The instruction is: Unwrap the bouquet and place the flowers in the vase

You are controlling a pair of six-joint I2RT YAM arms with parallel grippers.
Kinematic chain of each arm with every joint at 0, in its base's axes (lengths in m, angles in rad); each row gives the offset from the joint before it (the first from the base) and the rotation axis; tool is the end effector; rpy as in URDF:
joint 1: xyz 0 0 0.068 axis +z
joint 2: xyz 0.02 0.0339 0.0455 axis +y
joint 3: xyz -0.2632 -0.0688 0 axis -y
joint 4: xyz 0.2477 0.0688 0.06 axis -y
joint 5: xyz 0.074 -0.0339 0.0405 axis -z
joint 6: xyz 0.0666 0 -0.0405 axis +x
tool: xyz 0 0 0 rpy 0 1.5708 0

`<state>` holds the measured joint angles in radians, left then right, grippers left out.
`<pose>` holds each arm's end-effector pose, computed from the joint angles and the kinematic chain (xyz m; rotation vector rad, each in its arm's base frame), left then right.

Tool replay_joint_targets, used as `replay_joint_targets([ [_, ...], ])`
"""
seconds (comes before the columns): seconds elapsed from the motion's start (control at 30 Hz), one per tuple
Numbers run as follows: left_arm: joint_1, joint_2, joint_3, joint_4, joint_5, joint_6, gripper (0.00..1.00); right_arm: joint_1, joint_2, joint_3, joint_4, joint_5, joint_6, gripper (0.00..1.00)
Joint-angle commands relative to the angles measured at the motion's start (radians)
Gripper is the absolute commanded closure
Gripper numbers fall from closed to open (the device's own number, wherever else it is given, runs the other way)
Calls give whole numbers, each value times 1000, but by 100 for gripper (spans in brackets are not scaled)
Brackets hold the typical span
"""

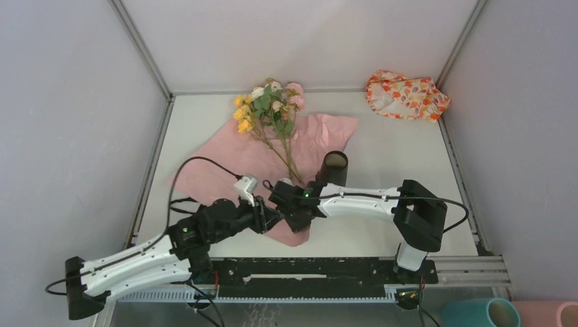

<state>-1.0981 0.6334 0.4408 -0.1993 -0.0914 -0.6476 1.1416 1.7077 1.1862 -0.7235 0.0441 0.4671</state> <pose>0.0929 -0.1683 0.2272 0.4092 2.0755 -1.0213 0.1465 0.3130 0.1697 -0.9397 2.7112 0.2958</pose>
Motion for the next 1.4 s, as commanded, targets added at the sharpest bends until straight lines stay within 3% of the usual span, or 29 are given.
replay_joint_targets([
  [0.0, 3, -127, 58, -87, -247, -58, 65, 52, -17, -34, 29, 41, 68, 81],
  [0.23, 4, -277, 33, -300, -663, -337, 48, 52, -48, -42, 19, 136, 103, 80],
  [0.53, 43, -81, 166, -503, -756, -501, 46, 30, -207, -42, -47, 211, 106, 76],
  [0.6, 113, -33, 190, -481, -690, -470, 45, 22, -264, -42, -51, 222, 97, 75],
  [0.83, 473, 109, 168, -132, -201, -342, 45, -51, -457, 27, -63, 256, 37, 68],
  [1.07, 702, 493, 344, 66, 144, -312, 31, -199, -573, 52, 20, 190, -25, 56],
  [1.27, 802, 823, 573, 58, 249, -321, 33, -312, -580, 76, 41, 135, -71, 55],
  [1.37, 842, 934, 653, 49, 277, -334, 41, -377, -574, 76, 57, 88, -86, 55],
])
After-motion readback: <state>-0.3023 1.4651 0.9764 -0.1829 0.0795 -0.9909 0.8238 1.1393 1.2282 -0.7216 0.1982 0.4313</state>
